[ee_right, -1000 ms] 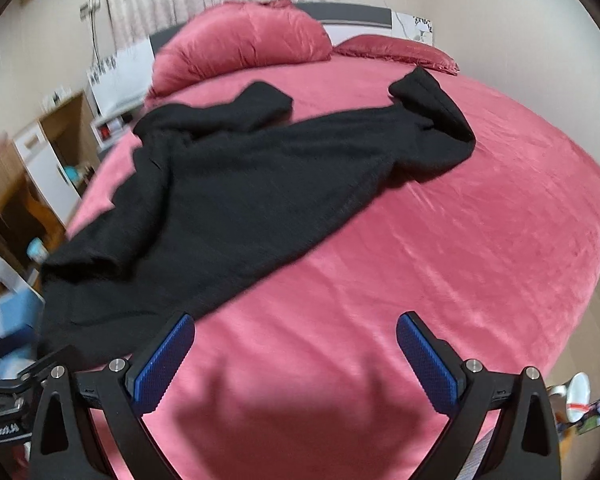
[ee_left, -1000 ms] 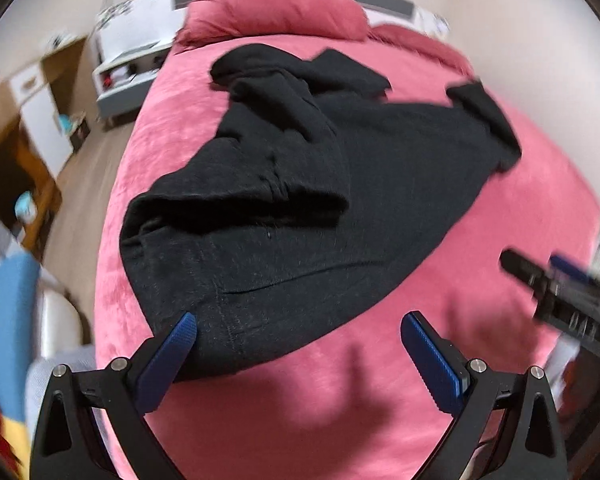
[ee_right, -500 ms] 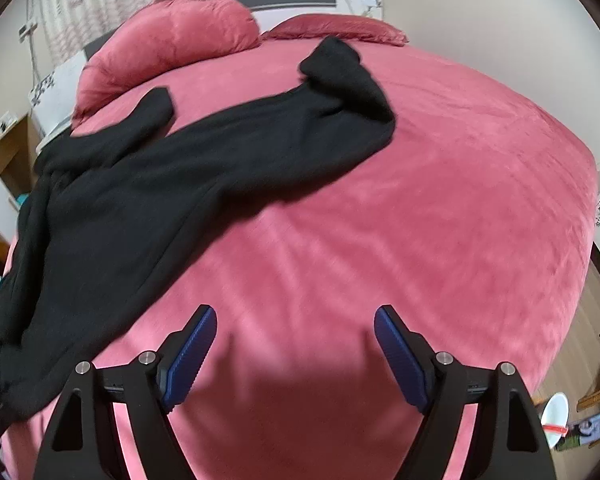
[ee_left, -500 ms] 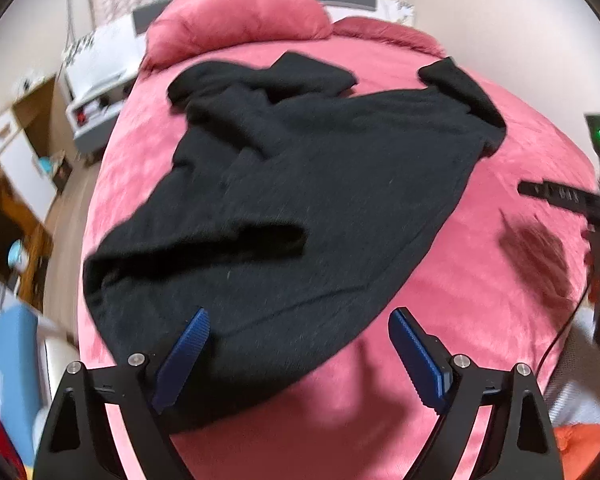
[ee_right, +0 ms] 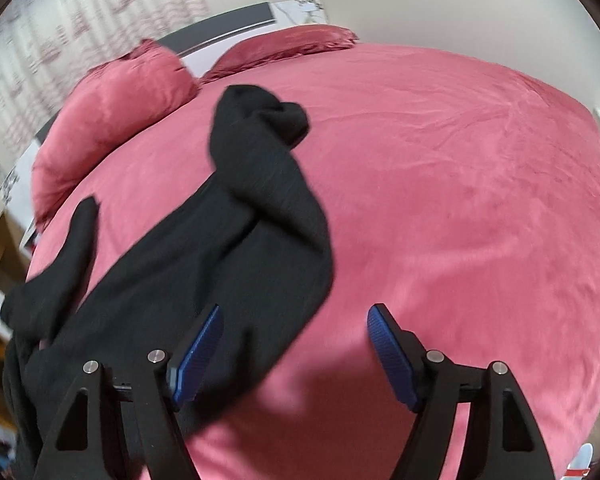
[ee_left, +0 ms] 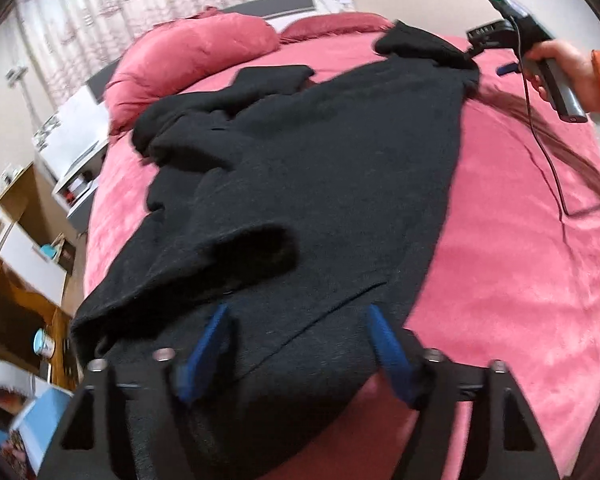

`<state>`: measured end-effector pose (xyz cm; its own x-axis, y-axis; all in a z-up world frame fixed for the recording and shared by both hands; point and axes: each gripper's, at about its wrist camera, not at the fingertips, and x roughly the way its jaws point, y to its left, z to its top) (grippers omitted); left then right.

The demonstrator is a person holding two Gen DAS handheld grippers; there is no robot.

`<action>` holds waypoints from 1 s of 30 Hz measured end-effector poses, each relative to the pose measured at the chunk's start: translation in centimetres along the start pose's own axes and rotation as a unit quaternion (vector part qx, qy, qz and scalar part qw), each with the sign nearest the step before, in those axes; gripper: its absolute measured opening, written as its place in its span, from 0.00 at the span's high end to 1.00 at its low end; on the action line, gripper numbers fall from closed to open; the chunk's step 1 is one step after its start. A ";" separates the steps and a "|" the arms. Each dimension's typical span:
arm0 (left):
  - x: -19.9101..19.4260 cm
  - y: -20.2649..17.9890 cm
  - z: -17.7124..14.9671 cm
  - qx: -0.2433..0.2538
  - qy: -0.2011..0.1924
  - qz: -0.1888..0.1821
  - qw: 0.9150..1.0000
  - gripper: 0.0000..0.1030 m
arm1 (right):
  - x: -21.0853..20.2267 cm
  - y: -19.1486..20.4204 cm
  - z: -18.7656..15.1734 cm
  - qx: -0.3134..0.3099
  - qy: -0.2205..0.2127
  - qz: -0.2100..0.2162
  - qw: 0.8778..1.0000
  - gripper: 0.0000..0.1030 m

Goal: Fold large clothes

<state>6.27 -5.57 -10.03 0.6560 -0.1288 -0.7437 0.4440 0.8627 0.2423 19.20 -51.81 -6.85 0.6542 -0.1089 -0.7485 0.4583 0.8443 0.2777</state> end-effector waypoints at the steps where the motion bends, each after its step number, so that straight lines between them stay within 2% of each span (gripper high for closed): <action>1: -0.2 0.8 -0.4 -0.019 -0.006 0.003 1.000 0.20 | 0.7 -0.2 0.8 0.009 0.003 -0.001 1.000 0.26; 3: -0.9 2.4 -1.2 -0.067 -0.014 0.004 0.998 0.21 | 1.8 -0.4 1.7 0.016 0.008 0.002 1.000 0.26; 5: -0.6 3.8 -2.1 -0.104 0.005 0.003 0.995 0.20 | 2.8 -0.4 2.3 0.023 0.016 0.003 1.000 0.26; 7: 0.0 3.9 -2.5 -0.098 0.017 0.001 0.995 0.20 | 4.2 -0.6 2.5 0.036 0.029 0.011 0.999 0.27; 8: 0.1 3.7 -2.4 -0.087 0.014 0.006 0.996 0.23 | 4.8 -0.5 2.6 0.041 0.030 0.018 0.999 0.29; 9: 0.2 3.4 -2.3 -0.077 0.016 0.009 0.997 0.29 | 5.0 -0.5 2.6 0.044 0.027 0.020 0.998 0.32; 10: 0.7 3.1 -2.2 -0.065 0.025 0.007 0.998 0.49 | 5.1 -0.5 2.6 0.047 0.020 0.024 0.998 0.35; 11: 1.0 2.6 -2.1 -0.053 0.031 0.010 0.998 0.52 | 5.2 -0.4 2.7 0.049 0.017 0.028 0.998 0.46; 12: 1.1 2.1 -1.9 -0.036 0.027 0.023 0.999 0.57 | 5.5 -0.2 2.7 0.047 0.018 0.028 0.998 0.61; 13: 1.2 2.0 -1.6 -0.024 0.026 0.026 0.999 0.77 | 5.6 0.0 2.8 0.039 0.023 0.014 0.999 0.69; 14: 1.4 1.4 -1.3 0.001 0.028 0.039 0.999 0.90 | 5.6 0.1 2.9 0.034 0.025 0.004 0.999 0.82; 15: 1.4 1.1 -1.3 0.014 0.027 0.045 0.999 0.92 | 5.4 -0.1 2.9 0.036 0.027 0.006 0.999 0.91; 20: 0.8 3.3 -1.1 0.017 0.028 0.001 0.999 0.94 | 2.7 -3.7 2.8 0.117 0.021 0.058 0.991 0.94; 23: -0.7 3.4 -1.8 0.033 0.022 -0.001 0.999 0.97 | 0.6 -3.9 2.2 0.099 0.025 0.054 0.993 0.95; 28: -3.4 5.0 -3.9 0.028 0.018 0.006 0.999 0.97 | -4.1 -4.2 -0.2 0.097 0.012 0.065 0.993 0.95; 30: -3.8 6.6 -4.6 0.010 0.023 0.003 1.000 0.97 | -5.9 -4.4 -1.4 0.089 0.006 0.058 0.994 0.95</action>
<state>3.95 2.87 -8.45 0.6298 -0.1002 -0.7703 0.4527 0.8532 0.2592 12.48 -54.16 -4.47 0.7017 -0.0093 -0.7124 0.4810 0.7438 0.4641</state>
